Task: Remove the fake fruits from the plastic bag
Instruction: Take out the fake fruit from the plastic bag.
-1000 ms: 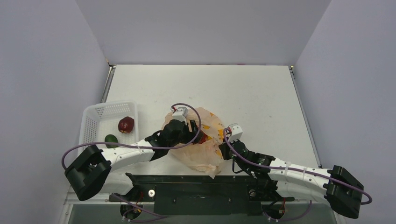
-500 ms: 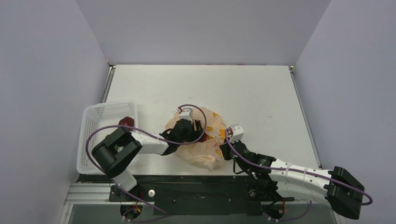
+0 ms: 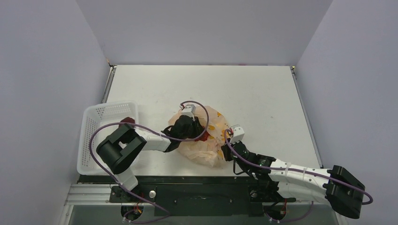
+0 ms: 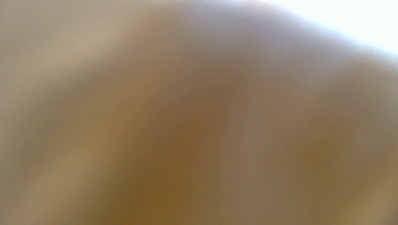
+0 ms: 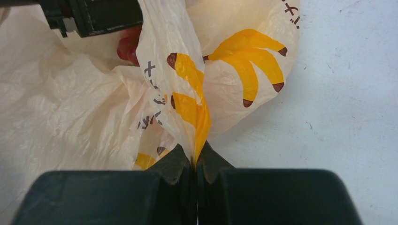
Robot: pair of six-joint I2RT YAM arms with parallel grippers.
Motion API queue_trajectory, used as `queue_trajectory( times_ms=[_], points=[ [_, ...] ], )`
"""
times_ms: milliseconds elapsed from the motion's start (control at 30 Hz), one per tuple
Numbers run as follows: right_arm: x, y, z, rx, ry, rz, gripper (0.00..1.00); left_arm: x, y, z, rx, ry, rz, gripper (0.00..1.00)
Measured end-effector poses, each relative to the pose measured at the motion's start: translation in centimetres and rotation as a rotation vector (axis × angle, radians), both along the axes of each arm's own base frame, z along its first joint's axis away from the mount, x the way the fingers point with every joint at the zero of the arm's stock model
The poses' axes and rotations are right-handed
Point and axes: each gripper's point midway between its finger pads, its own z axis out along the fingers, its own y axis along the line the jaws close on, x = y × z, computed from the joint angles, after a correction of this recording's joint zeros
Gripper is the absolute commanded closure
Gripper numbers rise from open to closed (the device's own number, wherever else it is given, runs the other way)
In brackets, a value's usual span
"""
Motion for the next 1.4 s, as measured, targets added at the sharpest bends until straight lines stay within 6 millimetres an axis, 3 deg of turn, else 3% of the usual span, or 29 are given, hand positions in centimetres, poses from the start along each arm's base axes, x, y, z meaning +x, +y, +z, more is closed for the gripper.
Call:
queue_trajectory(
  times_ms=[133, 367, 500, 967, 1133, 1400],
  points=[
    [0.0, 0.0, -0.6, -0.019, 0.012, 0.001, 1.0, 0.2, 0.0, 1.0, -0.007, 0.004, -0.021, 0.9],
    [0.2, 0.3, -0.4, -0.021, 0.013, 0.001, 1.0, -0.8, -0.1, 2.0, -0.023, 0.035, -0.066, 0.93],
    [0.2, 0.3, -0.3, -0.019, 0.012, -0.001, 1.0, -1.6, -0.1, 3.7, -0.048, 0.042, -0.099, 0.94],
    [2.0, 1.2, 2.7, 0.017, -0.049, -0.053, 1.0, -4.9, 1.0, 11.9, -0.141, 0.019, -0.207, 0.94],
    [2.3, 1.5, 2.4, -0.008, -0.046, -0.055, 1.0, -5.2, 1.5, 16.6, -0.186, -0.058, -0.225, 0.94],
    [2.4, 1.4, 2.0, -0.022, -0.04, -0.062, 1.0, -5.6, 2.8, 21.0, -0.236, -0.134, -0.223, 0.95]
  ],
)
